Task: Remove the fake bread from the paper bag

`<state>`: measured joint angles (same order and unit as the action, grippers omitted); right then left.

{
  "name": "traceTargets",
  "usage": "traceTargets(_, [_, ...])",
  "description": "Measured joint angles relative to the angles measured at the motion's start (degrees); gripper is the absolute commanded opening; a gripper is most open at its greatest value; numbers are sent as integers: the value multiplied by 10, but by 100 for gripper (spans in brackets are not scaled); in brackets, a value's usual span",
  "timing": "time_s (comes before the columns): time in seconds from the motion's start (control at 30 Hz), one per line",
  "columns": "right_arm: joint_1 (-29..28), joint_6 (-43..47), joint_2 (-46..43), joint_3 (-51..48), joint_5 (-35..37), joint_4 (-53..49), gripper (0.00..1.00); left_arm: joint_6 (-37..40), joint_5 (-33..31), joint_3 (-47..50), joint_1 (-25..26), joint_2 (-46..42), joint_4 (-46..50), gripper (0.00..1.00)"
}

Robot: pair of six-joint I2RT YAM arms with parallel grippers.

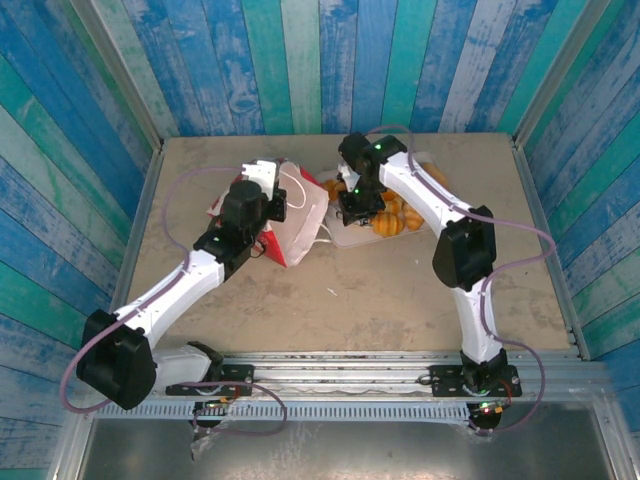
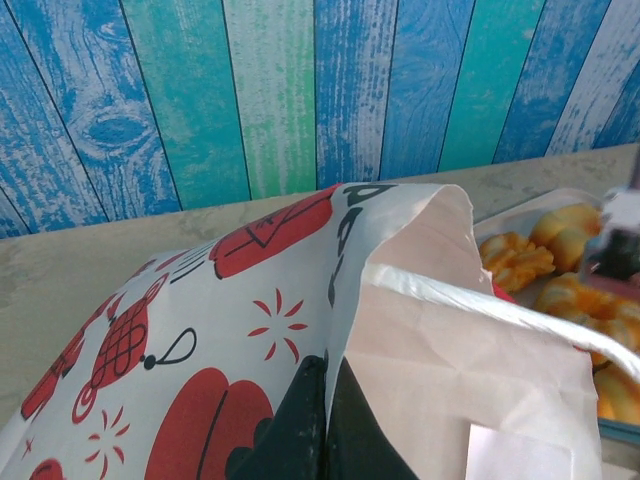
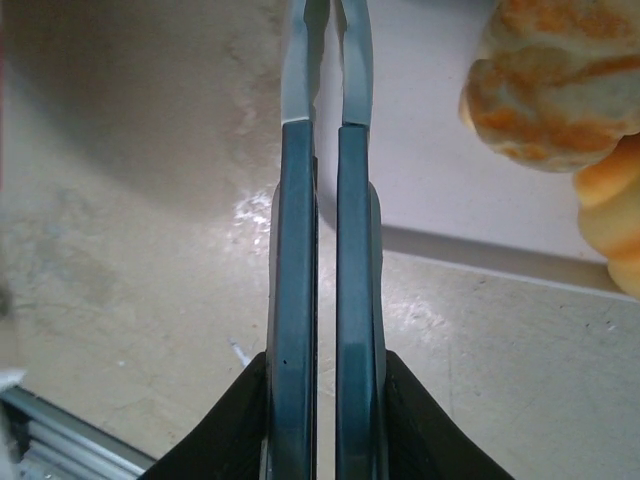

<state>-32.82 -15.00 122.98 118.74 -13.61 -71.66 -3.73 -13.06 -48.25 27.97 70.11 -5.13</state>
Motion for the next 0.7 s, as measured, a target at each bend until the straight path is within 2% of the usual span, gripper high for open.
traceTargets(0.23, [0,-21,-174,-100,5,31,28,38,1,9,0,0,-9,0])
traceTargets(0.47, [-11,-69,-373,-265,-28,111,30,59,12,27,0,0,-35,0])
traceTargets(0.57, [-50,-89,-410,-304,-45,148,29,64,23,29,0,0,-42,0])
traceTargets(0.7, [-101,-110,-402,-324,-65,198,29,67,42,39,0,0,-68,0])
